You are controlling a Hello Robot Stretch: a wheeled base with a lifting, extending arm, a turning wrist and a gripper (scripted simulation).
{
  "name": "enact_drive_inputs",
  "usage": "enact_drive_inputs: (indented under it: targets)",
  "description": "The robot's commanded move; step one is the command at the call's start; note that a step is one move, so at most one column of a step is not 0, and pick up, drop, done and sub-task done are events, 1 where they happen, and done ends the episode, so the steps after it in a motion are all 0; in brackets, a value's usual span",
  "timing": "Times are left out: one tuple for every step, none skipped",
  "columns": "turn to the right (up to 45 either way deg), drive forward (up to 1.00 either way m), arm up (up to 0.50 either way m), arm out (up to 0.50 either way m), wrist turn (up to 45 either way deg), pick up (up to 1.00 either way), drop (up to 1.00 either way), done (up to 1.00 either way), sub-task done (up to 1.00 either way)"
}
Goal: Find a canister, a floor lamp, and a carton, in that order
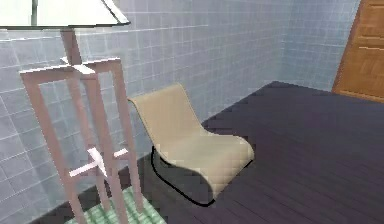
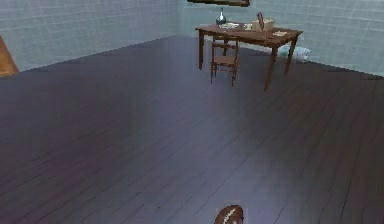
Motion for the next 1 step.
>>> enact_drive_inputs:
  targets:
    - [-27.0, 0.00, 0.00, 0.00, 0.0, 0.00, 0.00, 0.00, 0.00]
